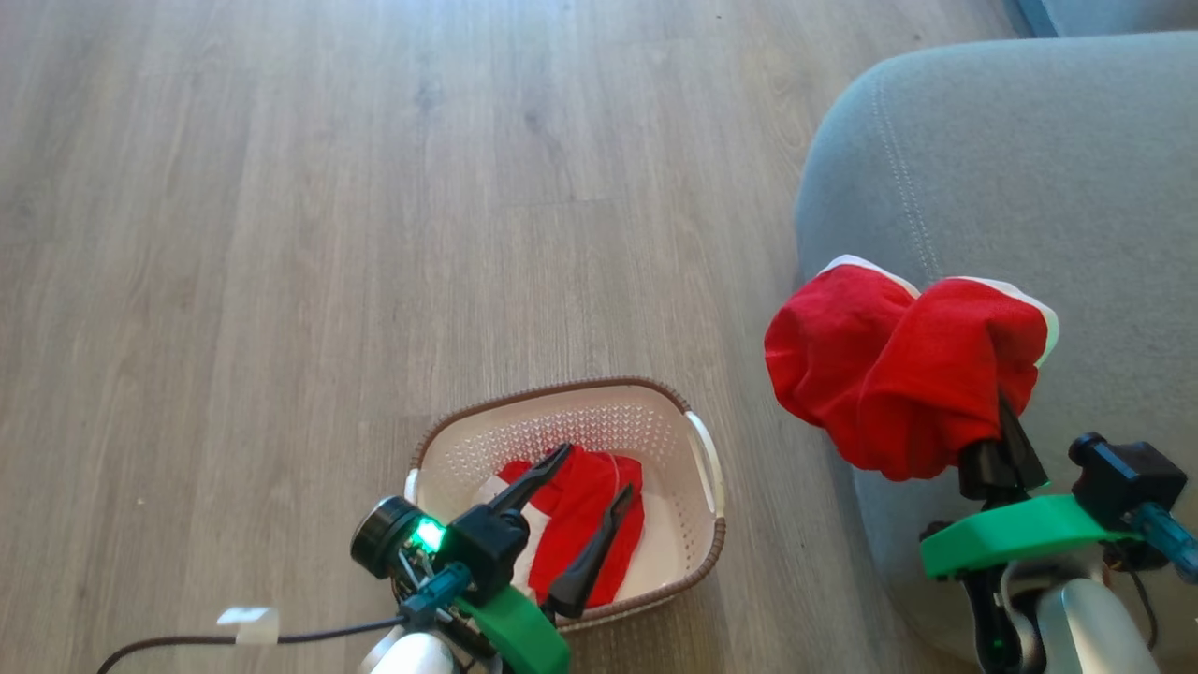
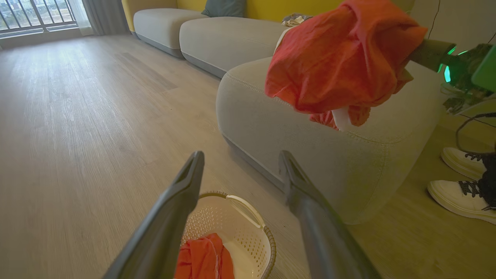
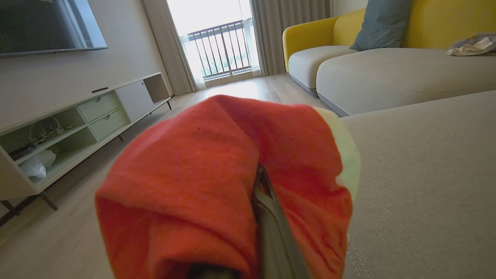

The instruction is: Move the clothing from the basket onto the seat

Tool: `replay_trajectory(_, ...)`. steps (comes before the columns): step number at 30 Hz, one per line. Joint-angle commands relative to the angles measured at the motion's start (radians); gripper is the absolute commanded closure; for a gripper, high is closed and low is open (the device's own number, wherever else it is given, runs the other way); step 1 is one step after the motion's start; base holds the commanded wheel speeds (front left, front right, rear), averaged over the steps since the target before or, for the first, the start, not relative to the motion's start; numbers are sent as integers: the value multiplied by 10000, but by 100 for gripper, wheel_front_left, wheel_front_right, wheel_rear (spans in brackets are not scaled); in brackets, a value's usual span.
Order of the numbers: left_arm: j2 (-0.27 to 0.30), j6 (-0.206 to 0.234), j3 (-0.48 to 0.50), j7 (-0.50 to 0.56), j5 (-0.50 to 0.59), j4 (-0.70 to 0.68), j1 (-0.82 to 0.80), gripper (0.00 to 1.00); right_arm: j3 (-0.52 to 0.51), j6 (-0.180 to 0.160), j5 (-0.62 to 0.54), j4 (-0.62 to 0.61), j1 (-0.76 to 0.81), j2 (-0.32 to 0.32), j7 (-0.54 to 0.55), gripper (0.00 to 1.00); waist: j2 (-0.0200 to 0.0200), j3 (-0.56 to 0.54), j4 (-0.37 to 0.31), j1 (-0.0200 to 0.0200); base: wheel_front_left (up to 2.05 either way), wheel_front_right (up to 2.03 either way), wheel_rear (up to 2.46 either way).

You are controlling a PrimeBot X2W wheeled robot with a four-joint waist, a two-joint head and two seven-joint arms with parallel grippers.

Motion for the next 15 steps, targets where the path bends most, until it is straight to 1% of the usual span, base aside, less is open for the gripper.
replay_trajectory(1, -18, -11, 303, -49, -28, -338, -288, 0, 176, -4, -63, -399, -387, -7, -65, 100, 0, 58, -115, 0, 0, 0, 0)
replay_trajectory(8, 21, -11, 247, -49, -42, -466, -461, 0, 86, -4, -130, -576, -527, -7, -65, 100, 0, 345, -841, 0, 0, 0, 0)
replay_trajectory(15, 120, -11, 10, -49, 11, -631, -718, 0, -90, -4, -139, -770, -612, -7, -65, 100, 0, 720, -1786, 0, 0, 0, 0)
